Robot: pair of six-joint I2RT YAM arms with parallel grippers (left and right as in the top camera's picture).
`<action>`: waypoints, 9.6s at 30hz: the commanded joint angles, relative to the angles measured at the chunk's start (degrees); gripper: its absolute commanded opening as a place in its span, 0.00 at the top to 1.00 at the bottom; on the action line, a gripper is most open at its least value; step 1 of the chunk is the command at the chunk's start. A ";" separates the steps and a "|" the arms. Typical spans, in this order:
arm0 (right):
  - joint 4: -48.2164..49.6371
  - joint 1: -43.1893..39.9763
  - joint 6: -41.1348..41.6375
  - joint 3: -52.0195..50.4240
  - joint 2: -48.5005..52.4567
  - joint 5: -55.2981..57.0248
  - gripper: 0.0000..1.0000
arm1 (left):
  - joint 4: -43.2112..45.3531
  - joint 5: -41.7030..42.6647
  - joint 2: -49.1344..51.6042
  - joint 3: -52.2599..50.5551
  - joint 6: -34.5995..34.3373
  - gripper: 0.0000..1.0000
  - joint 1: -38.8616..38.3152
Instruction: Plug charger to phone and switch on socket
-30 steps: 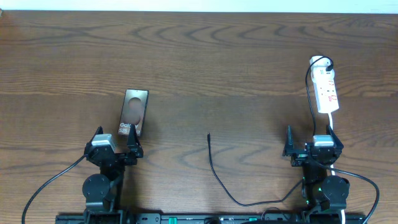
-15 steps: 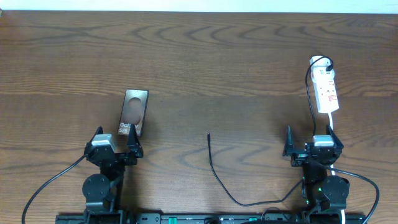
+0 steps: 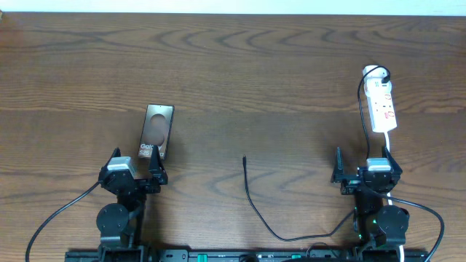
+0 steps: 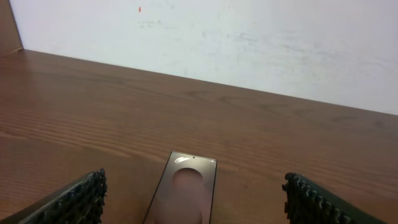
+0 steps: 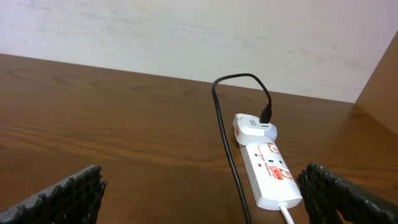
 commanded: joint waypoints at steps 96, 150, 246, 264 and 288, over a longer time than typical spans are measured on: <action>-0.20 -0.46 0.79 -0.07 -0.04 0.48 0.01 | -2.27 0.94 -0.26 -0.74 0.33 0.11 0.31; -0.20 -0.46 0.81 -0.07 -0.04 0.48 0.01 | -27.08 2.99 45.72 53.44 7.04 0.11 0.31; -0.20 -0.46 0.79 -0.07 -0.02 0.48 0.01 | -42.14 0.48 110.53 72.32 11.50 0.01 0.31; -0.20 -0.46 0.79 -0.07 -0.04 0.48 0.01 | -40.04 0.48 110.53 70.36 14.51 0.01 0.17; -0.20 -0.46 0.81 -0.07 -0.04 0.48 0.01 | -37.53 -0.55 110.55 68.08 15.32 0.01 0.20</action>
